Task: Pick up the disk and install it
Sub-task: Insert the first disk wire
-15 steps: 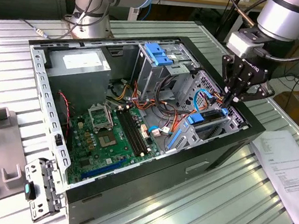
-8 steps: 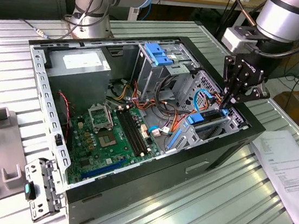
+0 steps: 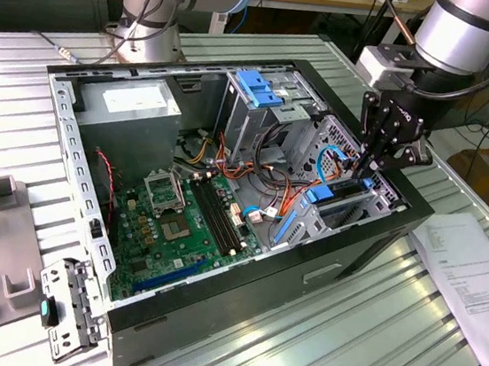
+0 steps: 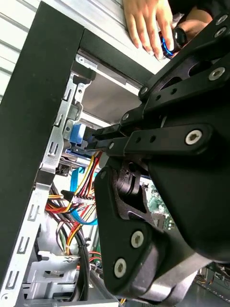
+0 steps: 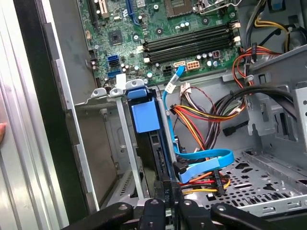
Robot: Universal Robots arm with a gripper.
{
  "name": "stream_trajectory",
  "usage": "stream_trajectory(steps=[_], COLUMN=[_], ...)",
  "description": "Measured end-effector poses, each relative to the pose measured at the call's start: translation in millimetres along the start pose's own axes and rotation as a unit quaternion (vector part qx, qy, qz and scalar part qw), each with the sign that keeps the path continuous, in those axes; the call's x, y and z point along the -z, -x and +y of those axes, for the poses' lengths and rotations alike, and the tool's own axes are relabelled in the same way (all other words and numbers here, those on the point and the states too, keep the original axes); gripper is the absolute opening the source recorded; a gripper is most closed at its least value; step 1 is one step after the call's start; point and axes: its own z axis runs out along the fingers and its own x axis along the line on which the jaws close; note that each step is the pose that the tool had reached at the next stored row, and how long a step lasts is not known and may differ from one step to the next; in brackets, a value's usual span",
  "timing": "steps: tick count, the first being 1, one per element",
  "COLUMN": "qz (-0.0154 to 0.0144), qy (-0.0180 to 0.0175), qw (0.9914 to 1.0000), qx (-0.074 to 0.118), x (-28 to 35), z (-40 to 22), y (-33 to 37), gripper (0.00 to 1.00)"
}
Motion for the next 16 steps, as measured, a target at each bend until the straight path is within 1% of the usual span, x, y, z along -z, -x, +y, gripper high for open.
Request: stream_trajectory(steps=[2,3,4,5,6,7,9,10,12,13,14,15,16], qz=[-0.0001,-0.0018,-0.0052,-0.0076,-0.0084,-0.0091,-0.0110,-0.0125,-0.0196,-0.0229,-0.0240,-0.0257,-0.0288], qy=[0.0000,0.0004,0.0011,0.0011,0.0010,-0.0003,-0.0057,-0.0067,-0.0099,-0.0102,-0.0101,-0.0101,-0.0097], qw=[1.00000,1.00000,0.99998,0.99993,0.99987,0.99967,0.99962,0.99958,0.99936,0.99920,0.99911,0.99895,0.99874], qx=[0.000,0.000,0.002,0.009,0.014,0.024,0.025,0.025,0.028,0.031,0.033,0.036,0.040], x=[0.0,0.1,-0.2,-0.1,-0.3,-0.4,-1.4,-1.6,-2.4,-3.0,-3.3,-3.9,-5.2], z=[0.0,0.0,0.0,0.0,0.1,0.8,5.3,5.9,6.8,6.8,6.9,7.0,7.2], y=[0.0,-0.2,-0.4,-0.4,-0.4,-0.7,-1.9,-2.1,-3.1,-3.7,-4.0,-4.7,-7.5], gripper=[0.17,0.17,0.17,0.17,0.17,0.17,0.17,0.17,0.17,0.17,0.17,0.17,0.17])
